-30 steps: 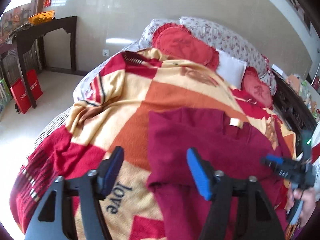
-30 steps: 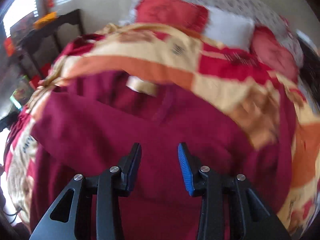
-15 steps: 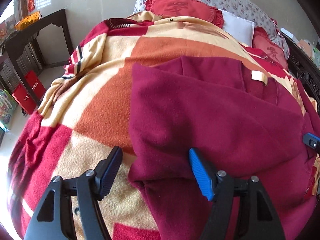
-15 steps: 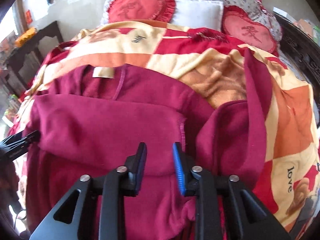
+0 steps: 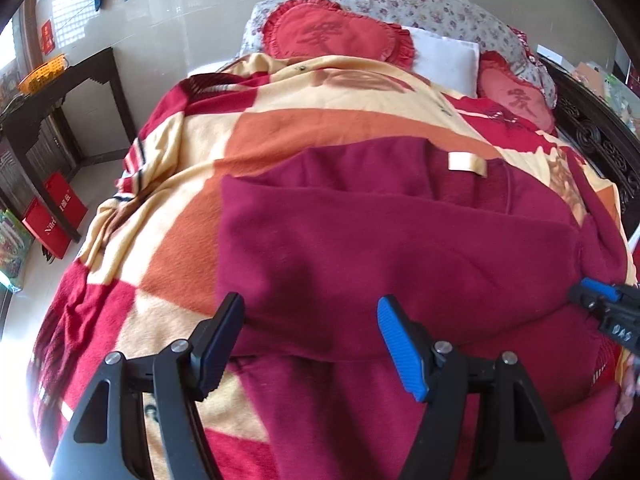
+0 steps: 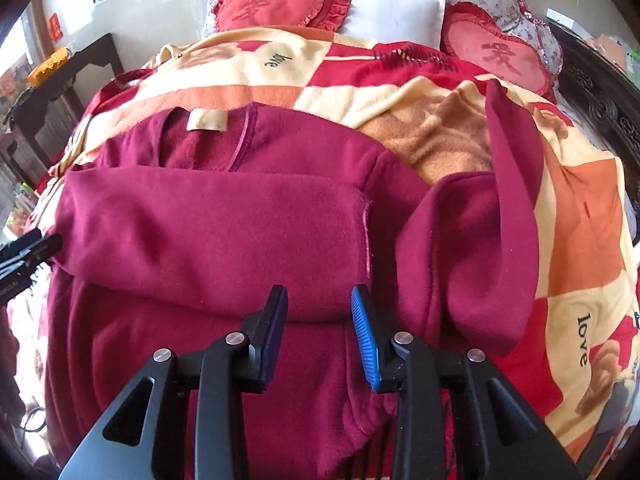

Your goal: Fold small clothes

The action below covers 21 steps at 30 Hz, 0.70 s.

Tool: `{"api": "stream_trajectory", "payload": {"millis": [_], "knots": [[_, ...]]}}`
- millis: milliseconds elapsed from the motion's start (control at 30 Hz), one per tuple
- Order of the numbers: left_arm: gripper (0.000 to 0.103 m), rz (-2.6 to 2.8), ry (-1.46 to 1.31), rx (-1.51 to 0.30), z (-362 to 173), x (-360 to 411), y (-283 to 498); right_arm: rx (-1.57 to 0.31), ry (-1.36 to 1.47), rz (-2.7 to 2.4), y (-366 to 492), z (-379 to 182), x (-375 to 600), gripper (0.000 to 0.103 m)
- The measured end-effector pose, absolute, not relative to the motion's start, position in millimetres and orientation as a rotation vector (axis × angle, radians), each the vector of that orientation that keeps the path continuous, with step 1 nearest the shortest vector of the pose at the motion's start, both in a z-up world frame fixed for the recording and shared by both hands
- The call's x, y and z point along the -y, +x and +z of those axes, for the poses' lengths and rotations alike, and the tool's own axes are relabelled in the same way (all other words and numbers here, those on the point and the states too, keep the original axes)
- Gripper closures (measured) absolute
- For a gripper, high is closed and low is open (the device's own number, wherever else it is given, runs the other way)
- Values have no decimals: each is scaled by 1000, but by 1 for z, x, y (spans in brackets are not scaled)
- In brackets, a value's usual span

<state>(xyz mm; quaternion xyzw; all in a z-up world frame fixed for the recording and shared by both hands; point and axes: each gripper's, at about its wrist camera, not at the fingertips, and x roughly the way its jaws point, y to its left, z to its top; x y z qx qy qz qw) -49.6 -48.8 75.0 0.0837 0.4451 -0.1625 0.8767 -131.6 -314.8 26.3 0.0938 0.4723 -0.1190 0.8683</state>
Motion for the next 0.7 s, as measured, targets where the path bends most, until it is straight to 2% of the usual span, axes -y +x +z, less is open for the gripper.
{"api": "stream_trajectory", "payload": {"millis": [233,467,500,533,567,700], "knots": [[26,-365,216,-1001,44,79,-44,-1012,178,-268,-132,8,314,82],[22,-372,254,-998,35,84,-43,-792,319,-210,-172,70,354,82],[22,-375,245,-1001,35,83,-42,-758,332,-221,-175,80,365,81],[22,-377,239,-1002,35,83,-42,-733,345,-241,-176,89,378,75],[21,-378,237,-1001,35,82,-42,-725,350,-297,-173,98,396,70],[21,-377,241,-996,36,84,-42,-783,368,-396,-142,101,436,69]]}}
